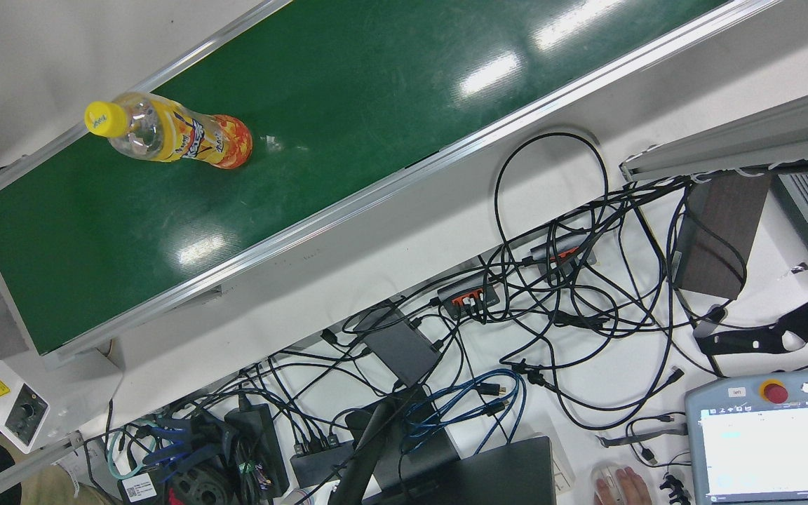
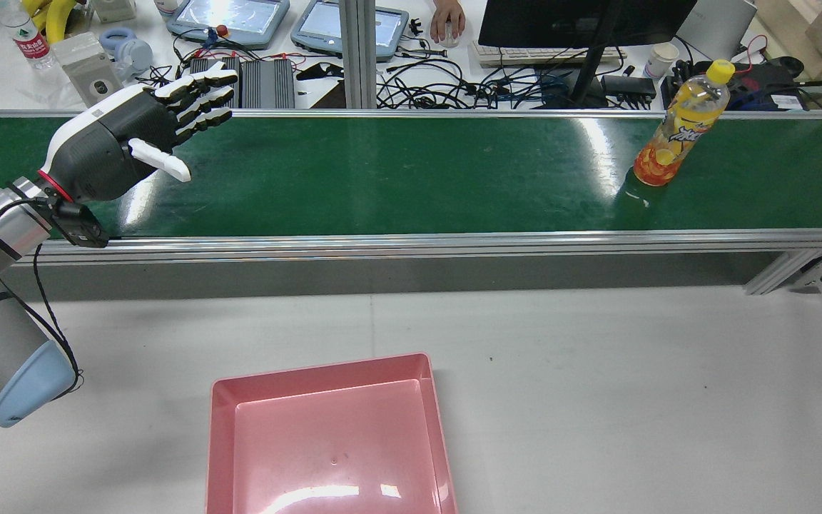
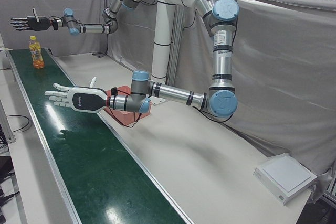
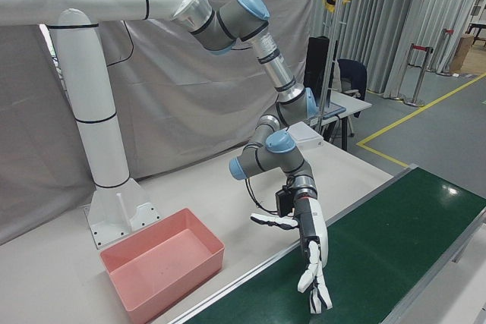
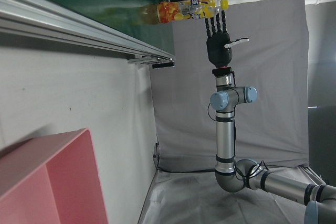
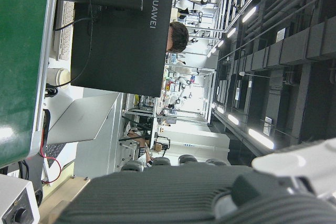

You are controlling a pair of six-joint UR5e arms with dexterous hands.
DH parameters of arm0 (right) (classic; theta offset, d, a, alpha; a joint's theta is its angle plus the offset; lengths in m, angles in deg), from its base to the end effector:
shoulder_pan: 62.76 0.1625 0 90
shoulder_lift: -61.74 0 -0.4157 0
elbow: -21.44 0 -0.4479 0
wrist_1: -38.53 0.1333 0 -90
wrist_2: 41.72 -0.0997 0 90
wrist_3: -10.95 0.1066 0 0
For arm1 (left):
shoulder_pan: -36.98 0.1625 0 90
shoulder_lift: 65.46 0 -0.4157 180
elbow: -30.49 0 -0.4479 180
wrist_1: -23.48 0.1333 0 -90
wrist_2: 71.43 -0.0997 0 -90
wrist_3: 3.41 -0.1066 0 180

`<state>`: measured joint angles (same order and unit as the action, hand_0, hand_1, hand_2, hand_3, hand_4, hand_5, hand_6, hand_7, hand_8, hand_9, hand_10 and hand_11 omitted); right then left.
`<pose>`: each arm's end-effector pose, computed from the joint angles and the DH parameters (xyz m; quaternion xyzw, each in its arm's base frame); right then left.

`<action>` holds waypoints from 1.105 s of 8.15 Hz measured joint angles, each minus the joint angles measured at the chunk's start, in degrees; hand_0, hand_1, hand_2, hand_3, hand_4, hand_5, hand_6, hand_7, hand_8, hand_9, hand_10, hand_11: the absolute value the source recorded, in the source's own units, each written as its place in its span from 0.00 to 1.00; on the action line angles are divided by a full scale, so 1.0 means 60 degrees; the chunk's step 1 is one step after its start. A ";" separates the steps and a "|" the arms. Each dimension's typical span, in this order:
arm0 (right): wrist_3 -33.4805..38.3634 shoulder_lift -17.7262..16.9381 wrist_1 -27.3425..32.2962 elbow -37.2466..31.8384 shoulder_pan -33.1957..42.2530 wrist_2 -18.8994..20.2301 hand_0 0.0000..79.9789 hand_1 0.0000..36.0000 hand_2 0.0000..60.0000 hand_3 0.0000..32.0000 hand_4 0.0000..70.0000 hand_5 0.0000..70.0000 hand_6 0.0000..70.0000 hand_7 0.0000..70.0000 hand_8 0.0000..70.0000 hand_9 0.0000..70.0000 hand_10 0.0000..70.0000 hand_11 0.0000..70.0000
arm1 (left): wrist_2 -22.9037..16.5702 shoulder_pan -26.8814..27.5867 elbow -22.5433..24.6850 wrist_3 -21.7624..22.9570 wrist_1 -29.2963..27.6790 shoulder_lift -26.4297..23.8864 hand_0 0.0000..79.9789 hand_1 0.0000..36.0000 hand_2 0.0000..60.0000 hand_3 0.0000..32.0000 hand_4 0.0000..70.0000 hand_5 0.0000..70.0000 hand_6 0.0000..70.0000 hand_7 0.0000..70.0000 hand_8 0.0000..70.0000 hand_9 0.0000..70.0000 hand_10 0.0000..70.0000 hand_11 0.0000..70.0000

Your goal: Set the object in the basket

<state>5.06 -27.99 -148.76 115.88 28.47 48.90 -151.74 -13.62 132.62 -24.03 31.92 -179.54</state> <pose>0.1439 -0.5474 0.6458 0.0390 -0.6899 0.7221 0.0331 0.3087 -0.6141 0.3167 -0.0961 0.8488 -0.4820 0.1949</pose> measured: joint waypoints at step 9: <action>-0.0011 0.0000 0.0000 -0.0047 -0.0014 0.0000 0.00 0.00 0.00 0.00 0.00 0.00 0.00 0.00 0.00 0.00 0.00 0.00 | 0.0025 0.0014 -0.0120 -0.0078 0.0000 0.0029 0.66 0.28 0.00 0.04 0.18 0.26 0.02 0.00 0.10 0.10 0.09 0.15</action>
<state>4.99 -27.99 -148.76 115.60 28.39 48.90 -151.59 -13.54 131.90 -24.50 31.92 -179.37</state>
